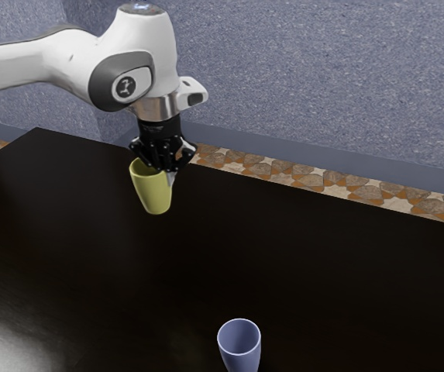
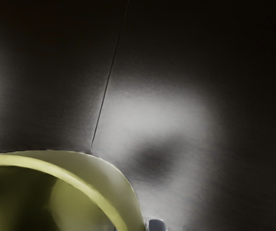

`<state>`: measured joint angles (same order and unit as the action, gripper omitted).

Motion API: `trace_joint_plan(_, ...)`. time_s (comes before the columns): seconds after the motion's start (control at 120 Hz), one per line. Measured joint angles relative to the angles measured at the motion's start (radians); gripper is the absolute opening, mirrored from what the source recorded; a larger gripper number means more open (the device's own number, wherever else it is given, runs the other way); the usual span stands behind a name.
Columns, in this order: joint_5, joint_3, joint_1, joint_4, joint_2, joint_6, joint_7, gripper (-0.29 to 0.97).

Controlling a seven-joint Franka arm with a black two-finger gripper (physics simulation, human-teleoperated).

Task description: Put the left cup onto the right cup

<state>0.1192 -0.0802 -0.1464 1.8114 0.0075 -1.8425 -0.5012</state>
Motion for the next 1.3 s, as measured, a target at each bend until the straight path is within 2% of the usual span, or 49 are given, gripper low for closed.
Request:
trace_joint_plan(0.3,-0.003,-0.043,-0.082,0.067,-0.048,0.000,-0.217,-0.10)
trace_joint_plan(0.592,-0.043,-0.106,-0.027,0.096,-0.053,-0.001,-0.416,-0.10)
trace_joint_plan(1.05,-0.097,-0.156,-0.113,0.128,-0.048,-0.038,-0.668,-0.10)
trace_joint_plan(1.3,-0.106,-0.171,-0.115,0.146,-0.039,-0.078,-0.762,-0.10)
